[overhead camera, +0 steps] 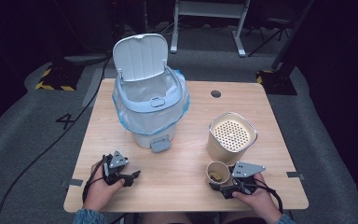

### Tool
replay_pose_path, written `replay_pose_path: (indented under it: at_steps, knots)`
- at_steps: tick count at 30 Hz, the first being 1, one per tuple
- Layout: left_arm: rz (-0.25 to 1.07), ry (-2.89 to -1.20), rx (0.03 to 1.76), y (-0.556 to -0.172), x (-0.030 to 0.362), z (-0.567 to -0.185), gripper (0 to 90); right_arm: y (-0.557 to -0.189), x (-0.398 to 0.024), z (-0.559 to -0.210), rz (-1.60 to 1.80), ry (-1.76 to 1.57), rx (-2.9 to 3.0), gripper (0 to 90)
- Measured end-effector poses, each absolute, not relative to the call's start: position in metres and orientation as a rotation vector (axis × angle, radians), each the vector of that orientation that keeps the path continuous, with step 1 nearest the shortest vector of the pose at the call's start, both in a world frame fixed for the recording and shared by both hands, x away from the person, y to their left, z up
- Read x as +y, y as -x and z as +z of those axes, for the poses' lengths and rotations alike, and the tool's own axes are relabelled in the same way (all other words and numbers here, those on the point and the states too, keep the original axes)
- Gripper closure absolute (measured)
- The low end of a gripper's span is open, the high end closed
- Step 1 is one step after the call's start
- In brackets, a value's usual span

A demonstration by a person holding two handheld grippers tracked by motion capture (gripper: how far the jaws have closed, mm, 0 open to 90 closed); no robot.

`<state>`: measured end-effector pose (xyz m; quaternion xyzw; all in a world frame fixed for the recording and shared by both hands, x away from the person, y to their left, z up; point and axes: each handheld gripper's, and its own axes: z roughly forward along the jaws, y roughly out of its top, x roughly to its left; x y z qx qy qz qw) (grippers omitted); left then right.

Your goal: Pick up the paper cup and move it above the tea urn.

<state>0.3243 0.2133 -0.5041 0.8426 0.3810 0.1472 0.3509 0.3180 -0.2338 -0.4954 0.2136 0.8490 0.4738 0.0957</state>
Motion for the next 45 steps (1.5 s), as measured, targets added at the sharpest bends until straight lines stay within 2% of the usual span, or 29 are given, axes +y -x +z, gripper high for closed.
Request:
replay_pose_path:
  at_steps: [7,20,33,39,41,45]
  knots:
    - [0.379,-2.183,0.981,-0.325,0.214,-0.504,25.3,-0.315,-0.235,-0.491,1.418,-0.52,2.519,30.8]
    - [0.376,-2.191,0.964,-0.327,0.214,-0.504,24.6,-0.295,-0.256,-0.442,1.387,-0.42,2.48,31.0]
    - [0.375,-2.185,0.978,-0.327,0.211,-0.504,23.9,-0.303,-0.269,-0.398,1.45,-0.572,2.475,31.0]
    - [0.374,-2.186,1.005,-0.328,0.207,-0.505,18.7,-0.312,-0.273,-0.376,1.443,-0.64,2.465,31.0]
    - [0.374,-2.197,0.999,-0.328,0.206,-0.505,12.9,-0.318,-0.278,-0.367,1.446,-0.669,2.447,31.0]
    - [0.369,-2.211,1.003,-0.33,0.202,-0.505,8.2,-0.324,-0.283,-0.359,1.445,-0.695,2.43,31.0]
